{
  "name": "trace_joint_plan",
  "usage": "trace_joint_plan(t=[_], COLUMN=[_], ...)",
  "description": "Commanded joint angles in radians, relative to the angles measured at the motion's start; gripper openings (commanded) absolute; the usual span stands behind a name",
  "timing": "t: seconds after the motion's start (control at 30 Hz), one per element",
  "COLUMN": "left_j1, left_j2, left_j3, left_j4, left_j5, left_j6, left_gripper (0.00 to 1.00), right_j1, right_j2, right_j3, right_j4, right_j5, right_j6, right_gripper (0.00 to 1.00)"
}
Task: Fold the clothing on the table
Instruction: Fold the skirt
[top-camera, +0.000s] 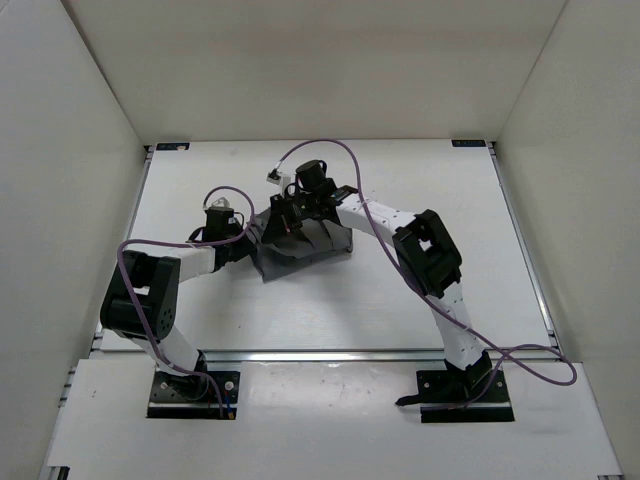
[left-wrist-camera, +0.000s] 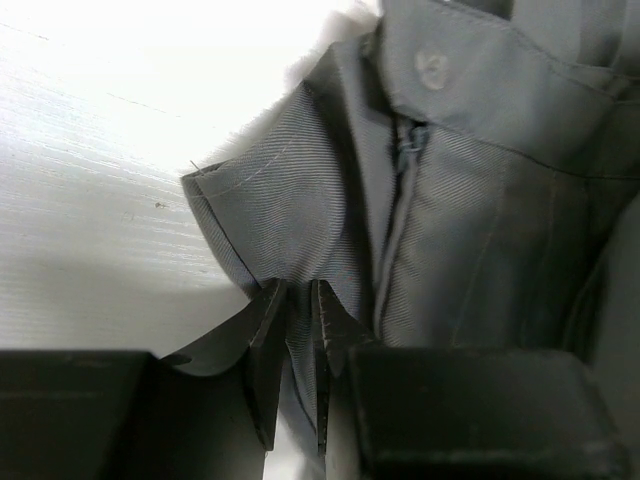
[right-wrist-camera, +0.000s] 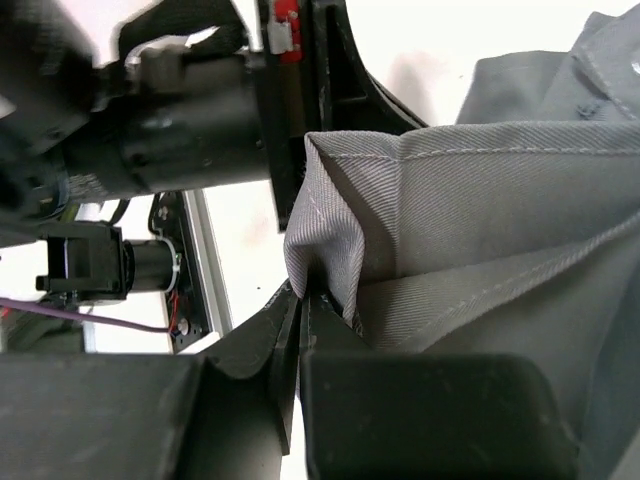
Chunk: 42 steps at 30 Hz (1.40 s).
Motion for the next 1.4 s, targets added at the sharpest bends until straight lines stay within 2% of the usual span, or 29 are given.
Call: trace_joint_plan(t=[0.0,0.17,0.27,0.33,0.43,0.53,0.63,0.73,0.97,1.13,1.37], left_j1=[-0.002,0.001,0.017,0.024,0.024,0.021,0.034,0.043,0.098,0.100,0.093], left_j2=[-0.018,-0.016,-0.022,-0.028,-0.027,-0.032,-0.039,-0.071,-0.222,-0.275,-0.277], left_j3=[-0.024,-0.026,-0.036,-0.041,-0.030,-0.035,-0.039,-0.045,-0.042,-0.007,-0.030], left_j4=[-0.028,-0.031,-0.026,-0.026,-0.034,-0.020,-0.024,-0.040,-0.092,-0.135,-0.120], left_j5=[0.020,0.018,0.034,0.044,0.063,0.083,0.100,0.097,0.038,0.029,0.050], left_j6=[-0.002,0.010,0.004,0.008,0.013,0.010,0.011,0.013,0.005,0.022,0.016], left_gripper=[0.27,0.28,0.28,0.29,0.30,0.32,0.36,0.37,0.44,0.45,0.45], right_j1=[0.022,0.033,0.028,0.029,0.034,0.071,0.089,0.109,0.166,0.132,0.108], right_j2=[0.066,0.149,0.146,0.172,0.248,0.334,0.426,0.452,0.452,0.446,0.442], right_j3=[0.099,0.182,0.167,0.202,0.300,0.458,0.550,0.614,0.659,0.659,0.658], right_j4=[0.028,-0.053,-0.079,-0.162,-0.298,-0.432,-0.495,-0.558,-0.703,-0.822,-0.954], right_j5=[-0.084,-0.099,-0.025,-0.004,0.037,0.146,0.183,0.278,0.774,1.087,1.397], right_j6=[0.030,0.024,-0.002,-0.022,-0.087,-0.156,-0.163,-0.169,-0.160,-0.091,0.005], right_gripper=[0.00,0.00,0.00,0.00,0.00,0.00,0.00,0.00,0.00,0.00,0.00])
